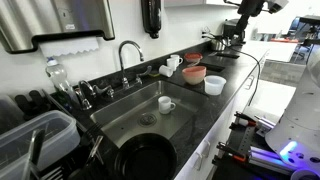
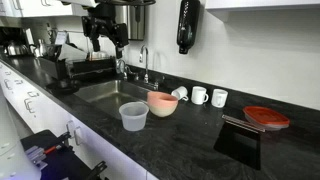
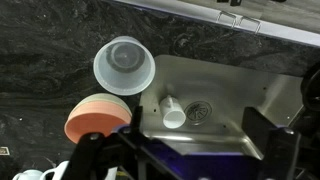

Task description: Pick the pink bowl and put it in the sink

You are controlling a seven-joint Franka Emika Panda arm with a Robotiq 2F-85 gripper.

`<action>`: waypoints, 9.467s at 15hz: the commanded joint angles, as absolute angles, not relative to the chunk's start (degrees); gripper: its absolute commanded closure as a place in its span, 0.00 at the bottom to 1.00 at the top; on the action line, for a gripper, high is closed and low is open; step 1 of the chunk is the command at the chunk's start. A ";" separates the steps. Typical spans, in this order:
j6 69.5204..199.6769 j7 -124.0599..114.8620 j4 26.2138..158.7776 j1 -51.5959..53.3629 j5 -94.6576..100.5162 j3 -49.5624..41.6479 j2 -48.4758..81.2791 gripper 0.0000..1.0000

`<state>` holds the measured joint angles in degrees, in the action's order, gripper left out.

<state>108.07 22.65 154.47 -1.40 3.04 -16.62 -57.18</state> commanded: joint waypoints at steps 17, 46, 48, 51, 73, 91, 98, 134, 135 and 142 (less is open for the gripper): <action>121.86 8.67 154.57 -5.30 2.18 -12.68 -43.99 0.00; 136.60 -27.76 154.54 -10.25 -6.84 -4.10 -22.63 0.00; 136.60 -27.78 154.54 -10.26 -6.85 -4.09 -22.63 0.00; 136.60 -26.32 152.98 -10.14 -9.20 -5.88 -21.12 0.00; 139.98 -41.75 139.70 -13.07 -14.40 -10.73 -3.08 0.31; 139.41 -41.27 140.15 -12.71 -14.27 -10.88 -4.40 0.99; 143.20 -41.23 142.24 -12.59 -4.13 -8.83 -10.38 0.99; 144.23 -18.46 139.42 6.98 -3.55 8.67 -1.17 0.99; 144.59 -17.53 138.12 6.96 -3.53 8.36 0.50 0.99; 144.82 -10.51 133.06 7.71 -4.66 7.93 11.79 0.99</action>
<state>144.85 -13.15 134.88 7.34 -4.48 7.98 8.85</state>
